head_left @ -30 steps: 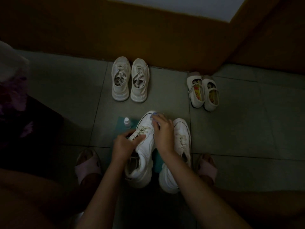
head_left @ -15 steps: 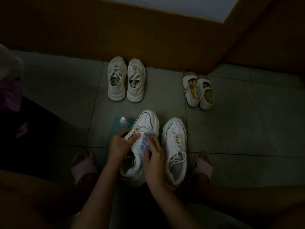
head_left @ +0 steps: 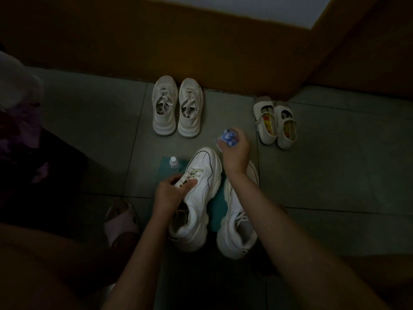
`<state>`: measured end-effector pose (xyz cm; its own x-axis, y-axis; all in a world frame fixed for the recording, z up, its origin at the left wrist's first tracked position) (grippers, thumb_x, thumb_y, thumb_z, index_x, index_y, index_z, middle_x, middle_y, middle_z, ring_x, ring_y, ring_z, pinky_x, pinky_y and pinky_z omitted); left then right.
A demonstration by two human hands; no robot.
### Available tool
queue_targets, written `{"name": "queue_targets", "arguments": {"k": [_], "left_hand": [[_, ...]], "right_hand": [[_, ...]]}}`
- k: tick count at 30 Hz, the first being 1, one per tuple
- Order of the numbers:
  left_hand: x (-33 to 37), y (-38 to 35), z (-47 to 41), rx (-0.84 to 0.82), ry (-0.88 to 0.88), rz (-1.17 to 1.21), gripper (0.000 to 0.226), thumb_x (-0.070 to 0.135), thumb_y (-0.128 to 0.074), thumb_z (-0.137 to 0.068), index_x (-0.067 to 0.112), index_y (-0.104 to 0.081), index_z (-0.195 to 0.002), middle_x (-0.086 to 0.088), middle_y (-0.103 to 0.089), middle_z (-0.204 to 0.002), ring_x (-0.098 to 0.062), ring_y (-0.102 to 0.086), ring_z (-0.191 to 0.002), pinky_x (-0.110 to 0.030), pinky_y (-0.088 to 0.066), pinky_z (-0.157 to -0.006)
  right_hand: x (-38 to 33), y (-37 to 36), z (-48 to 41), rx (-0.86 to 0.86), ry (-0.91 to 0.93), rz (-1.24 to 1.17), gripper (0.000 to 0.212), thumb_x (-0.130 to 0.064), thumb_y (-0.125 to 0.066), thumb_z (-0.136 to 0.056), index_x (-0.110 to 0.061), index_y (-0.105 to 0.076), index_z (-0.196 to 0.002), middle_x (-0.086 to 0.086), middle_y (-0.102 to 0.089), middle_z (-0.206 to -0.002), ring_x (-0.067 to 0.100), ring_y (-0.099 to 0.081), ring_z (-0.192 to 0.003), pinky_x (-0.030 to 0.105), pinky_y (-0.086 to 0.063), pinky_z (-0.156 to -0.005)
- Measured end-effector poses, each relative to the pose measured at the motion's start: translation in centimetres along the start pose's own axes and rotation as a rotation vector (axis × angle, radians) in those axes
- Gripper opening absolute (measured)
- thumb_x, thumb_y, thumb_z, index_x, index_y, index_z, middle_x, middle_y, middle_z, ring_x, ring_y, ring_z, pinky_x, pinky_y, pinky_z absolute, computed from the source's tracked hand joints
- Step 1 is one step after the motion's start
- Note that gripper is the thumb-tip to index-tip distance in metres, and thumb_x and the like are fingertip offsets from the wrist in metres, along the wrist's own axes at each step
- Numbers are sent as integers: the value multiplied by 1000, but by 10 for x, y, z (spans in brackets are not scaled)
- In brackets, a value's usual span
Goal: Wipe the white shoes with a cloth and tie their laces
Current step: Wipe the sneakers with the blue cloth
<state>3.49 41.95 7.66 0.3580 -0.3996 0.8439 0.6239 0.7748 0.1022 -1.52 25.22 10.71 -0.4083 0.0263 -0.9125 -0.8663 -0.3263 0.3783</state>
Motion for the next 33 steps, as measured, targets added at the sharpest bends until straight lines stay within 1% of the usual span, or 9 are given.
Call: {"name": "queue_targets", "arguments": {"k": [3, 6, 11, 13, 15, 18, 22, 26, 33], "left_hand": [[-2, 1, -1, -3, 6, -13, 24, 20, -78, -74, 12, -71, -96, -6, -73, -88, -20, -69, -84, -35, -55, -77], [-2, 1, -3, -16, 10, -34, 29, 22, -78, -73, 12, -71, -99, -6, -73, -91, -19, -69, -86, -35, -56, -79], [-3, 0, -3, 4, 15, -72, 28, 25, -78, -73, 14, -69, -98, -3, -72, -91, -19, -69, -86, -38, -56, -81], [-3, -2, -2, 15, 16, -78, 25, 24, -78, -73, 18, -68, -95, -3, -72, -90, -19, -68, -86, -39, -56, -82], [-3, -2, -3, 24, 4, -98, 28, 24, -79, -73, 17, -68, -98, -4, -71, -90, -19, -68, -87, -38, -55, -83], [-3, -3, -3, 14, -15, -126, 32, 26, -79, -73, 15, -68, -100, -4, -71, -91, -19, -68, -87, -35, -55, -81], [-6, -6, -5, 27, -47, -228, 40, 31, -79, -72, 13, -67, -105, -5, -71, -94, -17, -67, -88, -32, -54, -81], [-9, -5, -7, 38, -51, -258, 41, 35, -79, -70, 15, -68, -105, -4, -71, -95, -16, -67, -88, -33, -55, -81], [-4, -2, -3, 19, -64, -173, 27, 24, -78, -74, 15, -69, -98, 1, -70, -85, -10, -65, -79, -21, -51, -69]], "right_hand": [[10, -20, -15, -140, 46, 166, 14, -8, -75, -75, -7, -61, -78, 9, -48, -99, 23, -56, -84, 28, -46, -79], [21, -26, -7, -271, 25, 174, 24, -9, -71, -78, -9, -53, -63, 10, -54, -79, 17, -53, -73, 32, -44, -72], [16, -15, 9, -235, -46, 118, 45, -36, -61, -88, -13, -51, -52, 3, -51, -52, 14, -48, -54, 29, -38, -56], [13, -15, 10, -228, -25, 81, 29, -27, -64, -87, -10, -63, -63, 6, -62, -63, 14, -55, -61, 29, -43, -61], [12, -16, 9, -259, -41, 74, 13, -16, -68, -84, -5, -68, -93, 8, -68, -90, 15, -61, -80, 23, -48, -71], [13, -16, 10, -275, -19, 161, 33, -11, -67, -84, -6, -63, -116, 7, -61, -111, 18, -59, -101, 24, -47, -86], [22, -9, 21, -201, 12, 194, 25, -12, -66, -85, -7, -68, -109, 10, -57, -112, 24, -59, -101, 39, -48, -94], [27, -5, 43, -109, 33, 215, 21, -15, -63, -87, -6, -69, -106, 9, -58, -111, 23, -59, -99, 37, -49, -90], [40, 1, 92, 2, -16, 126, 14, -17, -64, -87, -9, -69, -97, 4, -61, -102, 18, -61, -94, 34, -53, -84]]}}
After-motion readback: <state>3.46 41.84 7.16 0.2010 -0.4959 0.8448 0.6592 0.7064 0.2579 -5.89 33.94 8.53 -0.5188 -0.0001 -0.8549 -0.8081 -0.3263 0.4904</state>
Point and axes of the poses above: each hand's wrist, its own z-axis away from the middle knuckle, its own y-axis out of the back of the hand, x = y × z, the point moved 1 cm from there along -z, towards the middle knuckle
